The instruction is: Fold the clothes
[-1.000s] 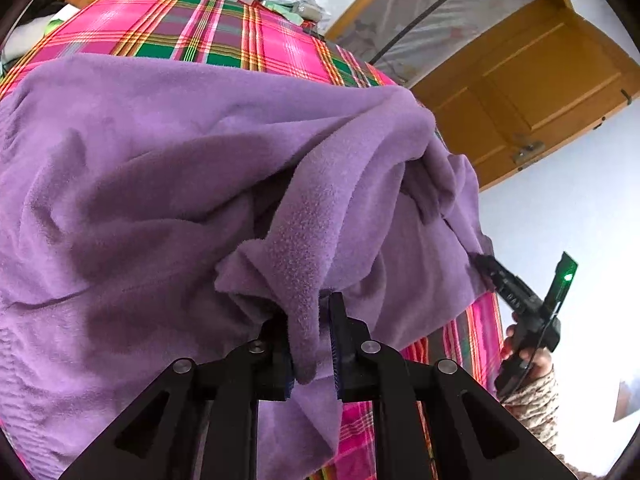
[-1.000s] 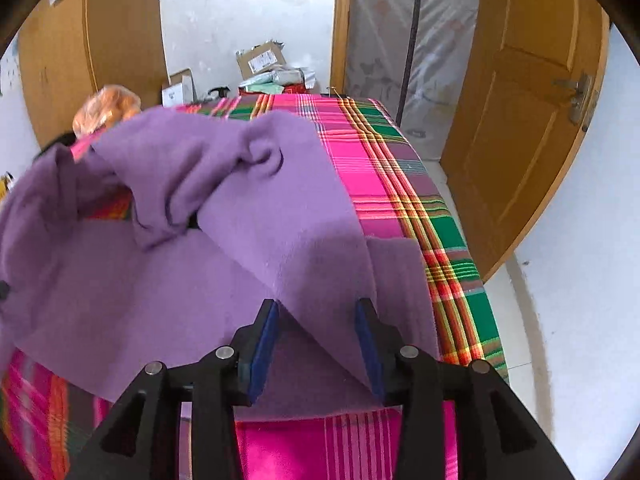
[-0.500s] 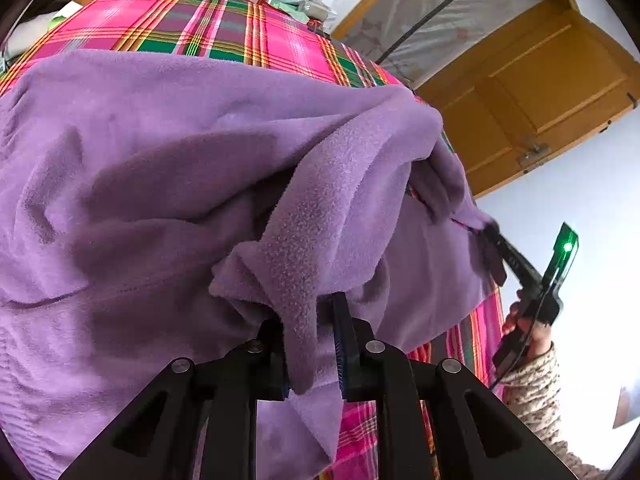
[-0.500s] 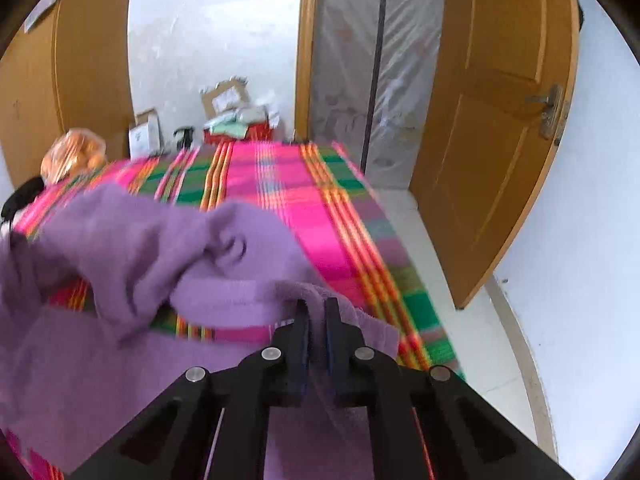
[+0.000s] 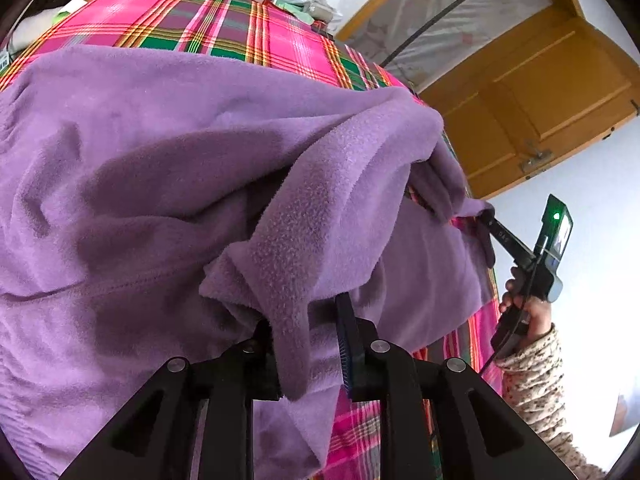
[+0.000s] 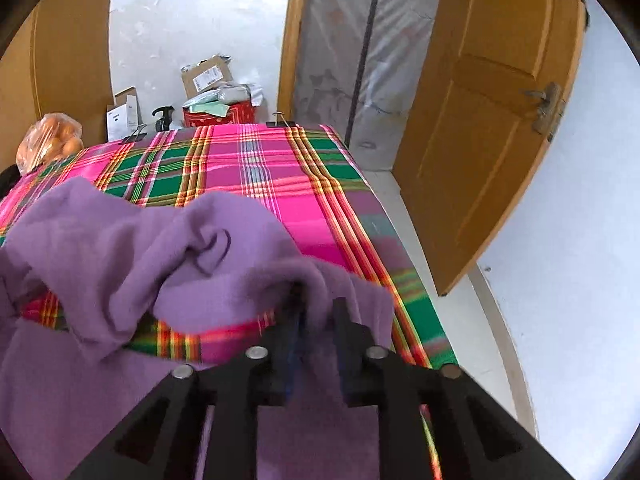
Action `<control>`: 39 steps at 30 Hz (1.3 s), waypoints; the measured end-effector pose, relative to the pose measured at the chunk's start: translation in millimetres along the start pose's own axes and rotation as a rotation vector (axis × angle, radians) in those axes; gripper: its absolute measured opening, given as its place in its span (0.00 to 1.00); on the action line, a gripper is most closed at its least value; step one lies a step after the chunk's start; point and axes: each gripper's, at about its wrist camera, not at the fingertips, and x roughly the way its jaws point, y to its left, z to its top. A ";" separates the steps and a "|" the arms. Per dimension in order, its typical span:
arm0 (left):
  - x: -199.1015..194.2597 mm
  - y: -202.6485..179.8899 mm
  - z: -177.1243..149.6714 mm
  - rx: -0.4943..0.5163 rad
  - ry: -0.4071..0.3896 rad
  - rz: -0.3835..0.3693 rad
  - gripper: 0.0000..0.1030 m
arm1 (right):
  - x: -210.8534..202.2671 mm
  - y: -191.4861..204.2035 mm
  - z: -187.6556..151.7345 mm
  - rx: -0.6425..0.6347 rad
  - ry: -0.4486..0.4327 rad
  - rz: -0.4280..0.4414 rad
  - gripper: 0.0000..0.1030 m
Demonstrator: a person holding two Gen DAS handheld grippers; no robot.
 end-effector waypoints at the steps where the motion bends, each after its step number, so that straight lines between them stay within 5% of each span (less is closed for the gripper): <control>1: -2.0 0.2 -1.3 0.000 -0.002 -0.002 0.20 | -5.9 -1.5 -3.3 0.014 -0.002 0.006 0.27; 7: -27.1 5.0 -13.3 0.001 -0.041 -0.025 0.20 | -58.1 -0.6 -21.9 0.097 -0.059 0.084 0.35; 18: -77.0 59.0 -46.6 -0.090 -0.139 0.023 0.20 | -103.3 119.8 -45.2 0.039 -0.011 0.666 0.56; 21: -88.0 80.3 -57.1 -0.137 -0.167 0.051 0.20 | -111.9 163.2 -58.7 -0.032 0.004 0.757 0.57; 25: -95.8 110.0 -67.9 -0.203 -0.176 0.088 0.20 | -118.3 206.1 -78.2 -0.116 0.031 0.791 0.57; 30: -97.7 125.7 -70.1 -0.215 -0.179 0.053 0.20 | -130.9 220.2 -75.5 -0.024 0.010 0.804 0.65; 37: -94.9 123.8 -68.4 -0.183 -0.177 0.042 0.20 | -108.7 249.7 -57.8 -0.006 0.072 0.636 0.64; 39: -96.2 125.2 -70.1 -0.177 -0.179 0.034 0.20 | -103.5 250.0 -59.0 -0.035 0.080 0.577 0.49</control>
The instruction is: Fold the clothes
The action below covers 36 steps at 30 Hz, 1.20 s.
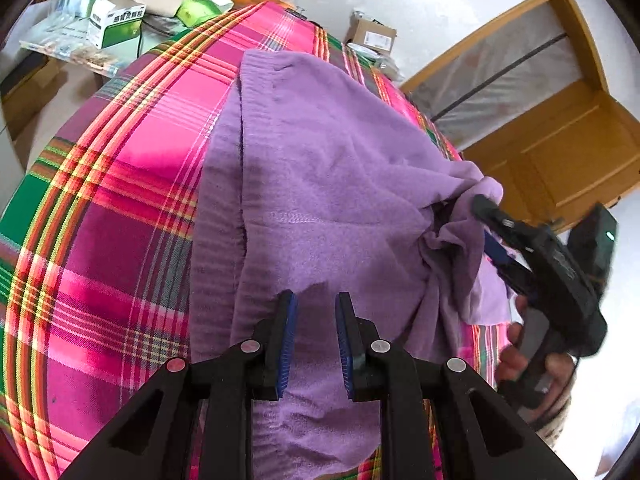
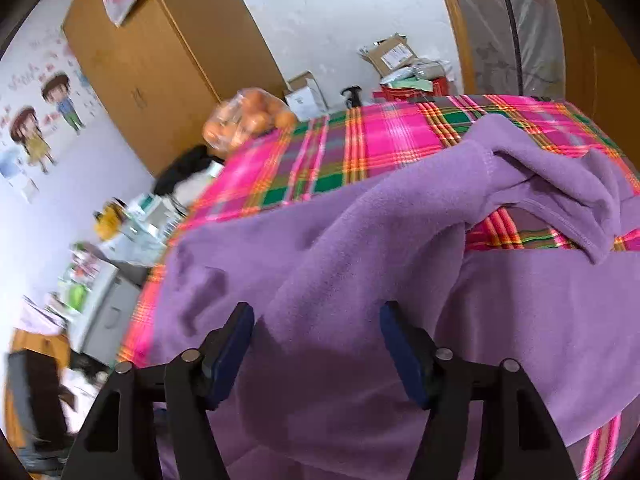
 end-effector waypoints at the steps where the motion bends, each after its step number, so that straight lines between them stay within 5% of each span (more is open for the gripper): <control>1: -1.1 0.8 -0.8 0.003 0.000 -0.004 0.20 | 0.2 -2.3 -1.0 -0.010 0.001 -0.024 0.43; 5: -3.8 5.1 -2.3 -0.001 0.003 -0.022 0.20 | -8.8 -15.4 -6.1 -0.026 -0.018 -0.087 0.11; 19: -13.8 14.1 -1.7 -0.018 -0.024 -0.012 0.20 | -90.0 -110.7 -42.9 0.149 -0.143 -0.308 0.05; 24: -17.1 17.1 -3.7 -0.028 -0.028 -0.007 0.20 | -90.6 -137.6 -50.5 0.170 -0.061 -0.432 0.09; 27: -18.4 18.4 -4.2 -0.037 -0.031 -0.008 0.20 | -99.3 -142.1 -52.3 0.191 -0.085 -0.480 0.12; 32: -23.4 18.0 -3.0 -0.040 -0.042 0.008 0.20 | -103.8 -118.0 -33.6 0.084 -0.171 -0.383 0.39; 36: -28.6 20.8 1.4 -0.045 -0.073 0.038 0.20 | -74.8 -98.8 -2.0 -0.022 -0.136 -0.297 0.43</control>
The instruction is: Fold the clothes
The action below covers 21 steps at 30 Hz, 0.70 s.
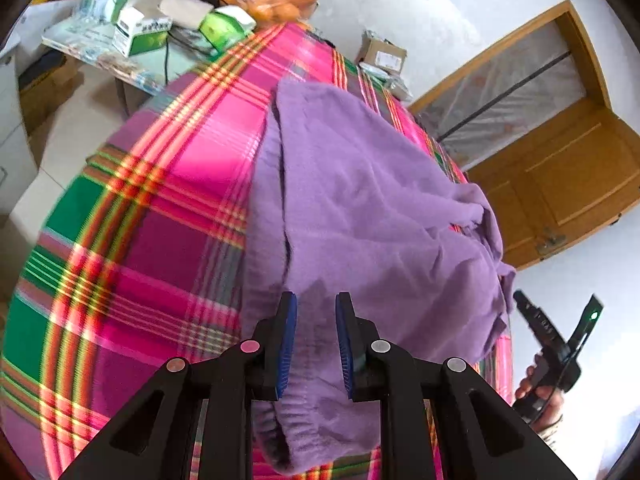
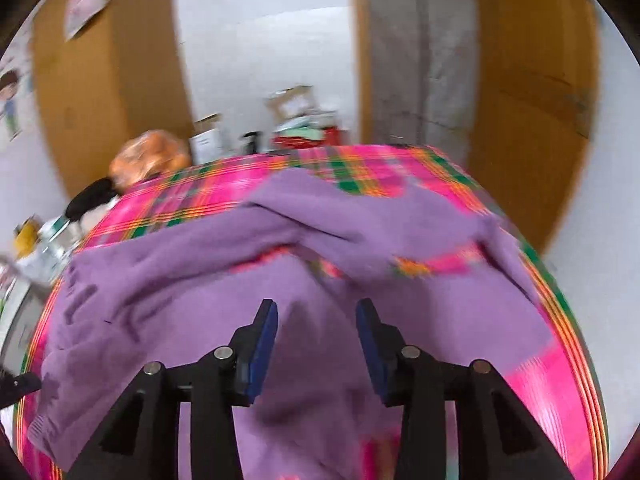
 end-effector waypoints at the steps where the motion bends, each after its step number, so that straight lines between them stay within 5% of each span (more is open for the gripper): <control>1: 0.8 2.1 1.0 -0.008 0.001 0.004 0.20 | 7.4 6.6 7.2 -0.025 0.008 0.023 0.44; 6: 3.0 12.1 3.9 -0.040 0.018 -0.002 0.20 | 62.2 50.5 32.7 -0.175 0.165 0.181 0.49; 14: 9.5 8.4 14.2 -0.012 0.038 0.008 0.21 | 109.3 79.2 33.4 -0.308 0.296 0.176 0.51; 21: 12.9 8.7 18.5 -0.012 0.039 0.001 0.21 | 102.3 86.6 27.2 -0.354 0.286 0.157 0.49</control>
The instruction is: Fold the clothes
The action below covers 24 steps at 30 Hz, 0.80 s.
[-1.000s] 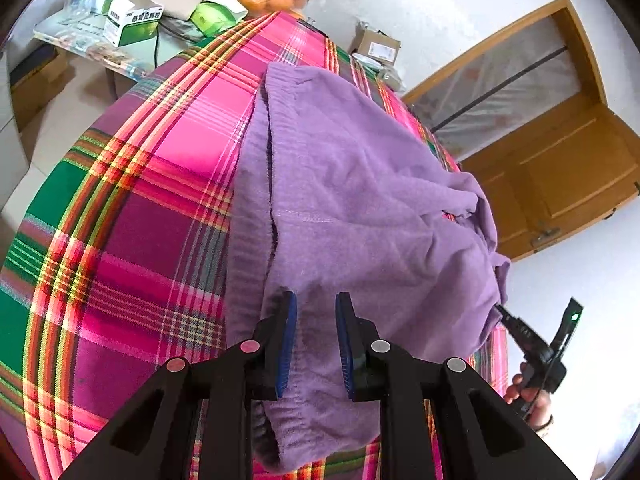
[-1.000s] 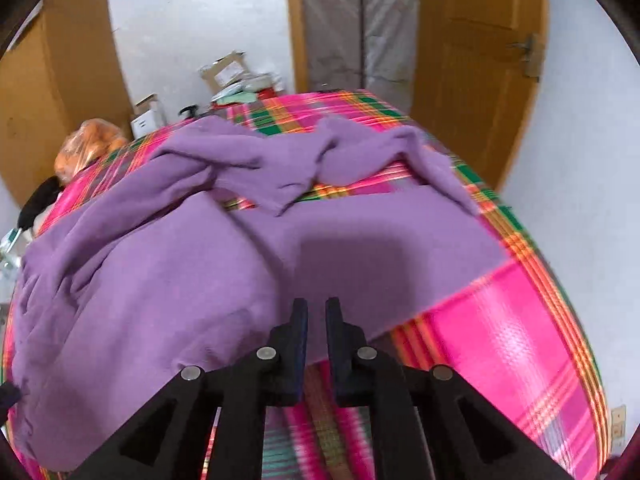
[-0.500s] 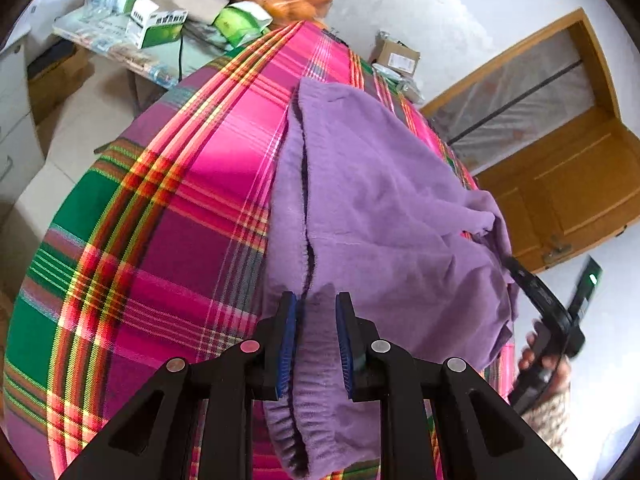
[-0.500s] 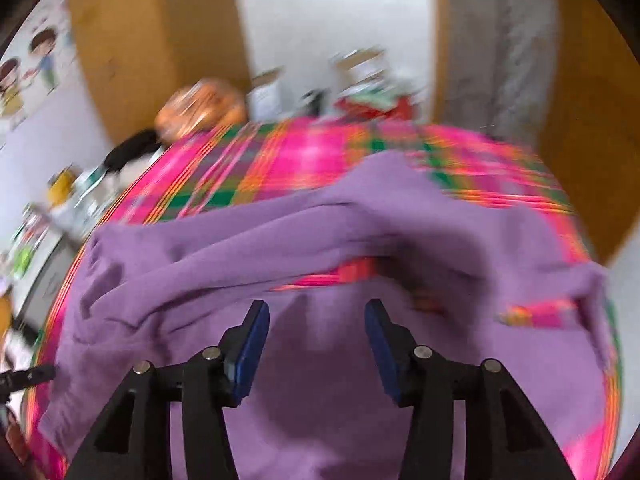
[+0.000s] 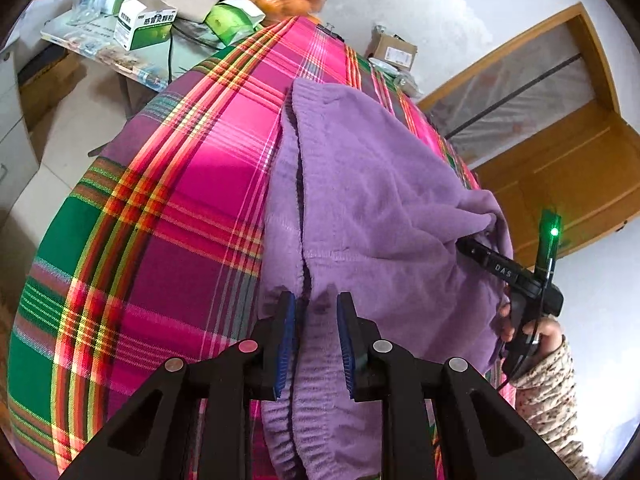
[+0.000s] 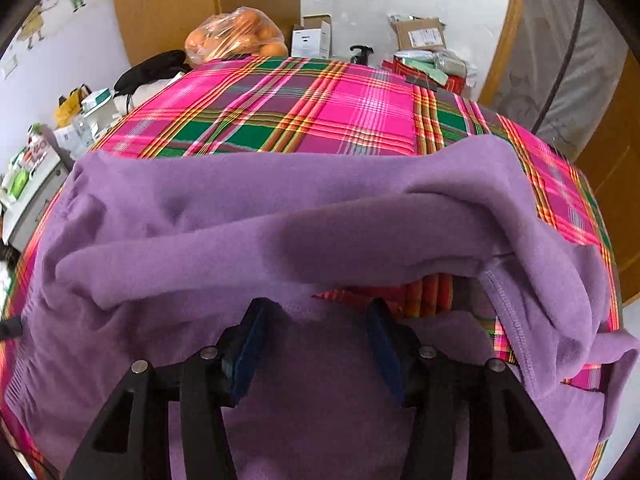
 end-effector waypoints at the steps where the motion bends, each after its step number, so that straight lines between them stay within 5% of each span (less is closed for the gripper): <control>1: 0.5 -0.3 0.2 0.000 -0.001 0.000 0.21 | -0.6 1.5 -0.7 -0.003 -0.001 -0.005 0.45; 3: 0.8 0.1 0.3 -0.004 -0.003 -0.001 0.21 | -4.0 8.0 -4.4 -0.032 0.001 -0.019 0.08; 8: 1.0 -1.2 -1.5 -0.002 0.007 -0.004 0.21 | -20.6 16.1 -24.3 -0.069 -0.017 -0.051 0.05; 15: -0.7 -4.0 -6.3 0.003 0.020 0.001 0.21 | -74.0 -14.4 -57.7 0.085 -0.113 -0.036 0.05; 24: 4.2 -17.8 -19.5 0.033 0.073 -0.021 0.21 | -103.4 -32.3 -97.8 0.158 -0.097 -0.105 0.05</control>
